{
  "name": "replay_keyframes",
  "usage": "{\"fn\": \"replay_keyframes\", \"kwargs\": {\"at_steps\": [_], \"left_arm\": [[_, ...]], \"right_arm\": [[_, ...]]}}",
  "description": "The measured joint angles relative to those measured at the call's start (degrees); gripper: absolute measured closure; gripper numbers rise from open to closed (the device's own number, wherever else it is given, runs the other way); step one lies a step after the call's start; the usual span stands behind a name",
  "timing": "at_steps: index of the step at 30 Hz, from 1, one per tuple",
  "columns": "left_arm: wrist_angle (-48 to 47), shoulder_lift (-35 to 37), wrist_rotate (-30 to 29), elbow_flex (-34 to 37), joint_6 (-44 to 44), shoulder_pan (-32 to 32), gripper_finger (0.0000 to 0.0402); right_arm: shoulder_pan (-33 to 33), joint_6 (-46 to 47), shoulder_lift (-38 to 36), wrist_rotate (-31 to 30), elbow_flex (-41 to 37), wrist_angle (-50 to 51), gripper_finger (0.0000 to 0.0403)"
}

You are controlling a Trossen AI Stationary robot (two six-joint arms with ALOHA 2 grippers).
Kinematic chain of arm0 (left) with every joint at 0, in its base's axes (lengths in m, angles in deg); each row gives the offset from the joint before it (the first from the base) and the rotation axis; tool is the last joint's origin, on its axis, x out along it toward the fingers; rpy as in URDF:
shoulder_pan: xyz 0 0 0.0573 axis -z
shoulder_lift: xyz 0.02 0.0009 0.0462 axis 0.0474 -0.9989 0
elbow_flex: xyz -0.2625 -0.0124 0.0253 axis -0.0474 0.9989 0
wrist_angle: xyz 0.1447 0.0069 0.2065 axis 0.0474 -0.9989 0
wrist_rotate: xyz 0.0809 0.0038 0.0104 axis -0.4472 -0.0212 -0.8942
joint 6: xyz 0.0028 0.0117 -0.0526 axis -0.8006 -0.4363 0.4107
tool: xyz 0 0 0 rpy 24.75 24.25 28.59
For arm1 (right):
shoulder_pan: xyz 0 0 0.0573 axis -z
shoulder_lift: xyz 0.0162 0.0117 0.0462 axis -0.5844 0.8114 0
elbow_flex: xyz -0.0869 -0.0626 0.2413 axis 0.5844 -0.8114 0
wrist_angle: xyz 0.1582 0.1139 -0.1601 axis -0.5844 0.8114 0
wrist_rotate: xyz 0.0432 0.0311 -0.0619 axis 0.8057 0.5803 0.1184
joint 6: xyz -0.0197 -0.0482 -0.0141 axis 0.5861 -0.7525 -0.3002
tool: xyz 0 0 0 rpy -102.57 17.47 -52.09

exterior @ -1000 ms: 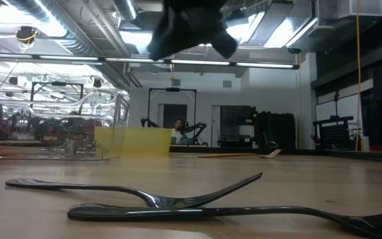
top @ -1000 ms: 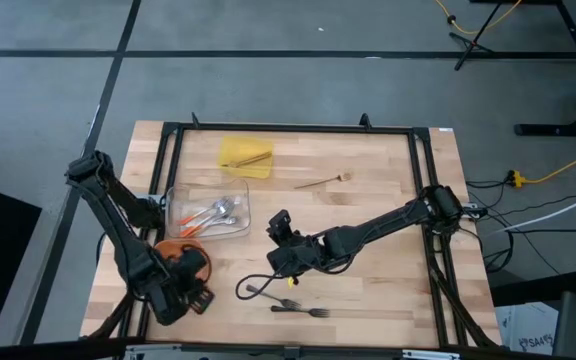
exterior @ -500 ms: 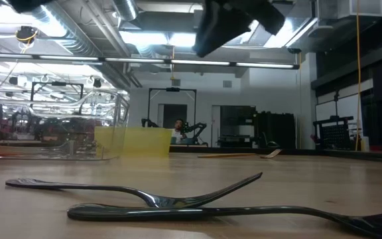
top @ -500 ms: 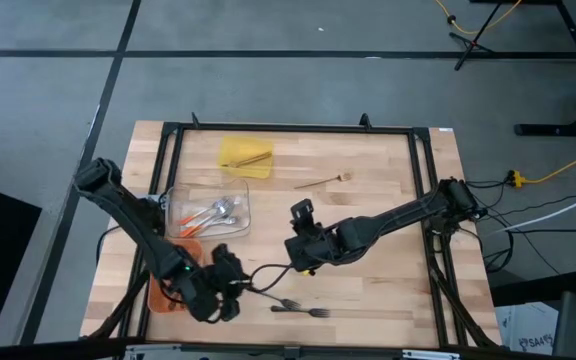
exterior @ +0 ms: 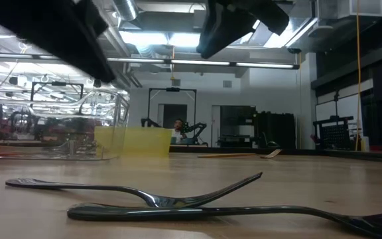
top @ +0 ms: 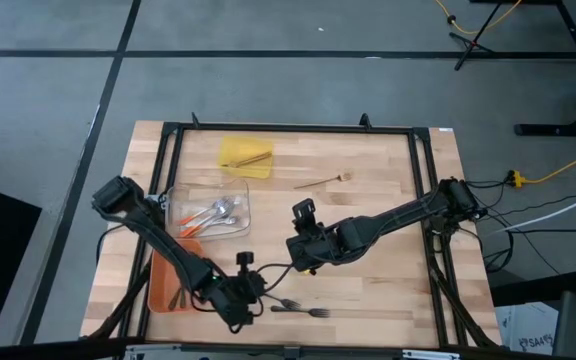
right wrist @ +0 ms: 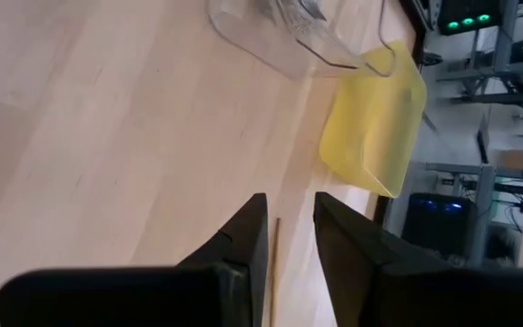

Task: Sort silverware by color (type)
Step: Put the black fork into the orange bin

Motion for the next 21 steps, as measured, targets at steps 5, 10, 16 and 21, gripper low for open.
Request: {"fn": "replay_keyframes", "kwargs": {"at_steps": [5, 10, 16, 21], "left_arm": [[3.58, -4.05, 7.05, 0.0, -1.92, -0.92, 0.0334], [8.34, -7.08, 9.97, 0.0, -5.62, -1.54, 0.0334], [10.43, -9.88, 10.66, 0.0, -7.49, -2.95, 0.0334], [10.76, -11.22, 14.54, -0.04, -7.57, -4.32, 0.0334]], "right_arm": [[0.0, 0.02, 0.0, 3.37, -0.03, -0.42, 0.0317], [0.0, 0.02, 0.0, 5.02, -0.04, -2.19, 0.0317], [0.0, 0.02, 0.0, 5.02, -0.04, -2.91, 0.0317], [0.0, 0.0, 0.0, 5.02, -0.04, -2.91, 0.0317]]}}
